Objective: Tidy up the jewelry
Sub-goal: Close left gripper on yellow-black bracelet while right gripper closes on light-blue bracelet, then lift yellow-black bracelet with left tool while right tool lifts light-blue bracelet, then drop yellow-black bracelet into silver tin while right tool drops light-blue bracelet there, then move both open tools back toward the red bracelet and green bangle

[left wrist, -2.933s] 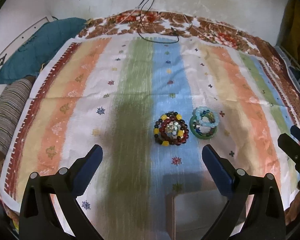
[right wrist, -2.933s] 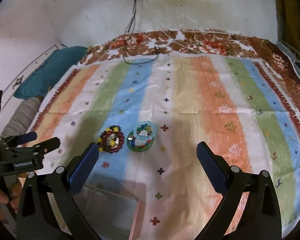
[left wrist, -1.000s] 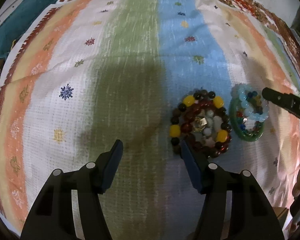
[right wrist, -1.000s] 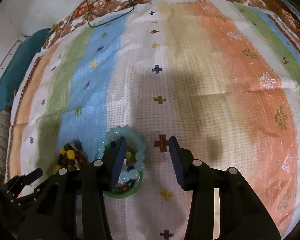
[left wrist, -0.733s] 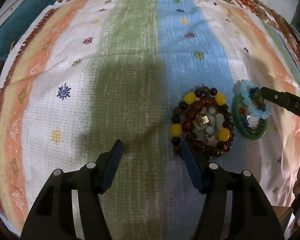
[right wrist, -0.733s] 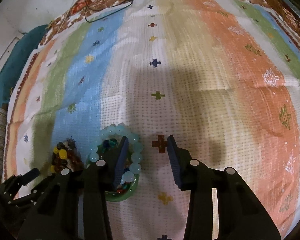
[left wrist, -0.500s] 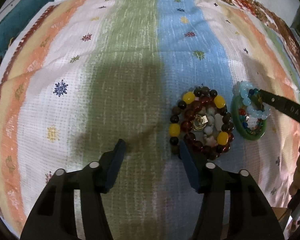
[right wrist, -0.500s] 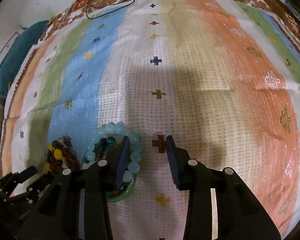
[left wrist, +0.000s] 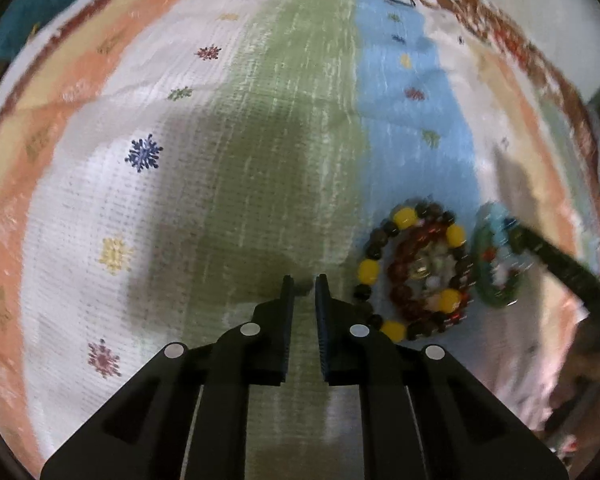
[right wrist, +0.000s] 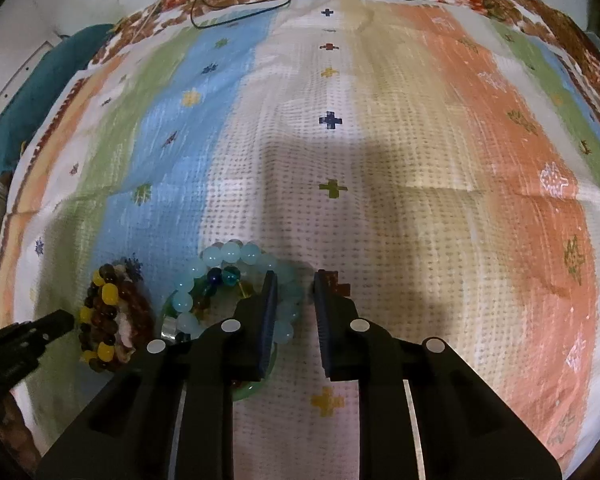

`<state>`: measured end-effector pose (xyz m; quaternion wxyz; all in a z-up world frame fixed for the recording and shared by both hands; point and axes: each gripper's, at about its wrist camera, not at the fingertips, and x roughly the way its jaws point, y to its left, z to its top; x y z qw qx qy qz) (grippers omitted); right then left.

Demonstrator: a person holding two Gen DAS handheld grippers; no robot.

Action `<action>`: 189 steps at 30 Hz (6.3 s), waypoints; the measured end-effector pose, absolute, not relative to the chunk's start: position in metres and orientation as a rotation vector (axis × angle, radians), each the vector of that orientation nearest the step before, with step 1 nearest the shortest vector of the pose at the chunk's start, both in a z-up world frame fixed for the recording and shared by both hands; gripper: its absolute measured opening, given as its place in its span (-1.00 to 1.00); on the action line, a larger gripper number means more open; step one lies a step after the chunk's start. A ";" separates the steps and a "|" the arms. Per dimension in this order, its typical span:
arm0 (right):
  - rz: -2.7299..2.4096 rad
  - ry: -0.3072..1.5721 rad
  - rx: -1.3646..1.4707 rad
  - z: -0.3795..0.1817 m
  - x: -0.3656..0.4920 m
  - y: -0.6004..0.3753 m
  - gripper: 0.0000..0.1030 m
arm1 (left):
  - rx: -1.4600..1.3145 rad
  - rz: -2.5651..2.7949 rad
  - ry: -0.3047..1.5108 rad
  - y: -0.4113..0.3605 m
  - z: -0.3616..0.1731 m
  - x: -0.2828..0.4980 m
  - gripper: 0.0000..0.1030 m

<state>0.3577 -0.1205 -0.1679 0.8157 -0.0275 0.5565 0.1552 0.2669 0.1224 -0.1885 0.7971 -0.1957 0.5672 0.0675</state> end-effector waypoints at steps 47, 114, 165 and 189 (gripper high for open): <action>0.407 1.102 -0.124 -0.120 0.341 -0.112 -0.77 | -0.221 0.113 1.135 0.078 -0.133 0.267 -0.82; 0.580 0.876 -0.130 0.002 0.139 -0.166 -0.76 | -0.156 -0.110 0.879 -0.005 -0.012 0.115 -0.82; 0.454 1.019 -0.057 -0.046 0.210 -0.159 0.61 | -0.277 0.129 1.042 0.055 -0.076 0.194 0.72; 0.370 1.050 -0.142 -0.082 0.252 -0.146 0.62 | -0.218 0.168 1.078 0.053 -0.103 0.217 0.78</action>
